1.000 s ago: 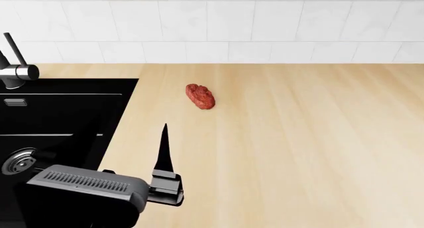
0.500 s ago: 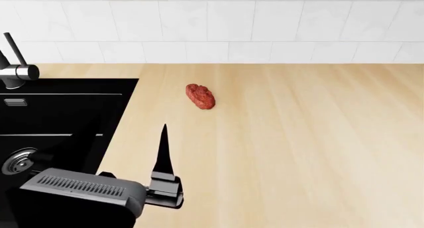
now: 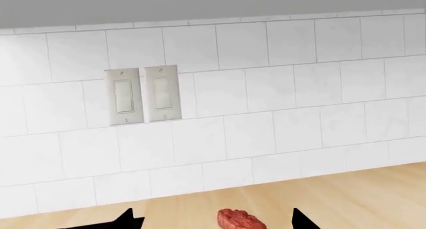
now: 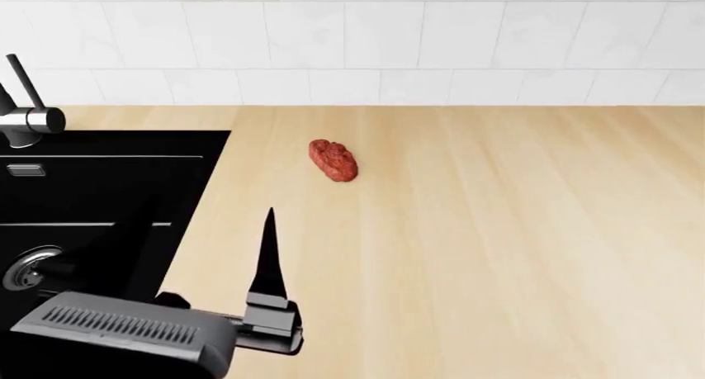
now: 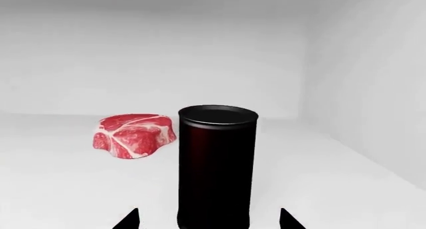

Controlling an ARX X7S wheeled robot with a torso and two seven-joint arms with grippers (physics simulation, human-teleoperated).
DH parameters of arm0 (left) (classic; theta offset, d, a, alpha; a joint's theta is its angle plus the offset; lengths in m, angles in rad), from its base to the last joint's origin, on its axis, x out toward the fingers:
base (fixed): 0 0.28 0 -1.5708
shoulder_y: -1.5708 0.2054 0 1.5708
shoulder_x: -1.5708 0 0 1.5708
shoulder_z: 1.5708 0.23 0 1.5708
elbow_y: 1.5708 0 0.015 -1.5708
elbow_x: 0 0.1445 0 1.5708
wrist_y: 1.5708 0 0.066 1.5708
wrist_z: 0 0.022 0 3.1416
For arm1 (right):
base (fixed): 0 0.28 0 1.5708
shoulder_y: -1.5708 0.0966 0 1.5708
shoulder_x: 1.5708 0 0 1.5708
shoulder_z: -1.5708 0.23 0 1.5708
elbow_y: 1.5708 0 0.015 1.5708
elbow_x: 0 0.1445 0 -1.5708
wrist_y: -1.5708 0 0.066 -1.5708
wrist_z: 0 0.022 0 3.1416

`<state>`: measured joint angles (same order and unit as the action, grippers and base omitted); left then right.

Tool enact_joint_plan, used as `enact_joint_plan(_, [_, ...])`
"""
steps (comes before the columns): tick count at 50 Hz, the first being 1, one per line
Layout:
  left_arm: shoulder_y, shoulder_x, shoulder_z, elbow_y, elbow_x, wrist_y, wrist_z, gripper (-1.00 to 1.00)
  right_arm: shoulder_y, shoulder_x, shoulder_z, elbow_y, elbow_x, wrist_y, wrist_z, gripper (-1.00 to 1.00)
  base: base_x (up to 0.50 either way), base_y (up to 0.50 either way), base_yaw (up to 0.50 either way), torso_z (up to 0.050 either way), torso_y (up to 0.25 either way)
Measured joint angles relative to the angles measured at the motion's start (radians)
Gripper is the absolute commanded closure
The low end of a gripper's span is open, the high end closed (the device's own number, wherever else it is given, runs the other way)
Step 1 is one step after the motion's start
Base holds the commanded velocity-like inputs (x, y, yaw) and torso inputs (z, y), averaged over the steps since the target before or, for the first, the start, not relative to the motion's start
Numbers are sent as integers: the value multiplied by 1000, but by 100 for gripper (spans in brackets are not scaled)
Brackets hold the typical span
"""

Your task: Pick the yogurt and canned food from the counter and place them in the cabinets closest to them.

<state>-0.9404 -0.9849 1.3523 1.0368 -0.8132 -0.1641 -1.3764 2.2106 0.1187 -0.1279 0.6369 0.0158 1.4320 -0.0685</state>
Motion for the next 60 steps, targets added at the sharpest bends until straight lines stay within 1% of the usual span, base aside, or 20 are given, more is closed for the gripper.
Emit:
enact_joint_plan(5, [-57, -1, 70, 4, 5, 20, -33, -100, 0, 5, 36, -48, 38, 54, 21, -100, 0, 0, 0, 0, 0])
enact_joint_plan(8, [-100, 0, 126, 5, 9, 38, -57, -100, -1, 36, 16, -84, 163, 76, 122, -100, 0, 0, 0, 0, 0])
enact_joint_plan(17, [-251, 4, 326, 8, 34, 115, -133, -100, -7, 157, -90, -219, 729, 112, 543, -100, 0, 0, 0, 0, 0])
enact_joint_plan(25, [-339, -9, 453, 9, 64, 178, -166, -100, -50, 241, -126, -337, 1323, 100, 1013, -100, 0, 0, 0, 0, 0])
enact_joint_plan(28, [-359, -14, 489, 10, 76, 196, -173, -100, -74, 275, -147, -397, 1531, 65, 1170, -100, 0, 0, 0, 0, 0])
enact_joint_plan(31, [-373, -19, 517, 10, 88, 209, -179, -100, -98, 322, -185, -477, 1711, 5, 1291, -100, 0, 0, 0, 0, 0])
enact_joint_plan(37, [-392, -29, 559, 10, 109, 232, -186, -100, -148, 436, -269, -660, 1987, -148, 1445, -100, 0, 0, 0, 0, 0])
enact_joint_plan(42, [-398, -37, 578, 10, 121, 246, -189, -100, -204, 531, -323, -834, 2144, -293, 1517, -100, 0, 0, 0, 0, 0])
enact_joint_plan(47, [-401, -43, 587, 10, 127, 254, -191, -100, -285, 621, -357, -1019, 2233, -427, 1558, -100, 0, 0, 0, 0, 0])
enact_joint_plan(53, [-398, -48, 581, 10, 128, 253, -192, -100, -406, 715, -372, -1218, 2272, -554, 1580, -100, 0, 0, 0, 0, 0])
enact_joint_plan(60, [-383, -54, 558, 10, 128, 244, -192, -100, -562, 794, -378, -1405, 2259, -660, 1584, -100, 0, 0, 0, 0, 0])
